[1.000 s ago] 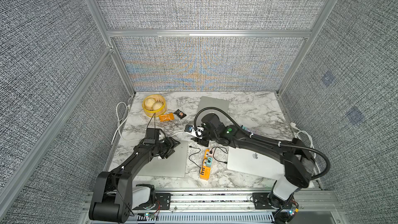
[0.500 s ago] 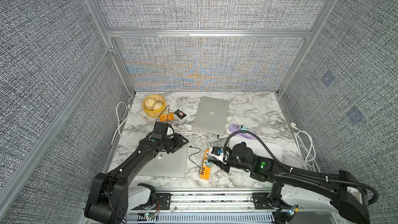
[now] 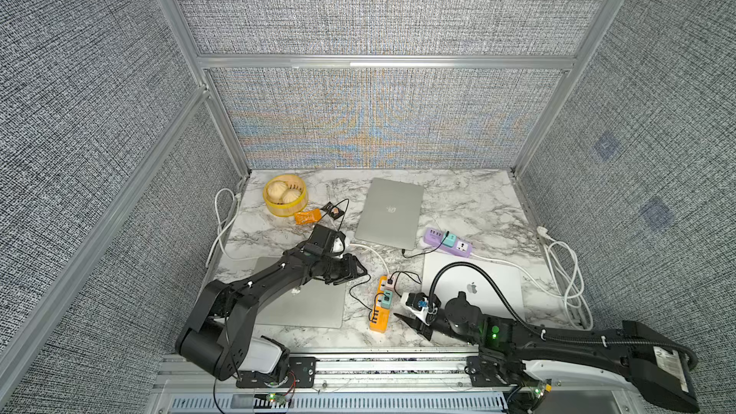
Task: Unplug the laptop charger
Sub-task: Remove the plug from the socket.
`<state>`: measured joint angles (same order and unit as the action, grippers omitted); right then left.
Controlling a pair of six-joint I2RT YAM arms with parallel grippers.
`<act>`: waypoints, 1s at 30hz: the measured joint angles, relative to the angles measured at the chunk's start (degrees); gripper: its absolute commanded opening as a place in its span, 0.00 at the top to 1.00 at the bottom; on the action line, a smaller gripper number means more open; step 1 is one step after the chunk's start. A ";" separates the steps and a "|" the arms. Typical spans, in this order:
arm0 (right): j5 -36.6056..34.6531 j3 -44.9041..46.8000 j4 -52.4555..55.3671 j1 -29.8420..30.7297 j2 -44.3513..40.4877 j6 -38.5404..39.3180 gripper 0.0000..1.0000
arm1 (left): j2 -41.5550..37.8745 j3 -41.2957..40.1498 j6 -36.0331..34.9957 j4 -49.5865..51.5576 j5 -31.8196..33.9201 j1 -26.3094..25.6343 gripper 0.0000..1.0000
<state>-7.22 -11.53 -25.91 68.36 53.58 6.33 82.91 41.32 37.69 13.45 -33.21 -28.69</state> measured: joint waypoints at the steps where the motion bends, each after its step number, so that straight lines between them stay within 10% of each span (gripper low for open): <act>1: -0.20 0.52 -0.66 -0.22 0.26 -0.20 0.49 | 0.81 0.44 -0.20 -0.31 -0.02 -0.39 0.51; 30: 11.08 -0.74 -13.00 -8.85 18.21 -2.89 0.45 | 13.68 2.05 1.88 -9.73 -3.32 -6.58 0.64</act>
<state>3.86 -12.27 -38.92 59.51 71.79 3.44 96.60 43.38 39.57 3.73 -36.53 -35.27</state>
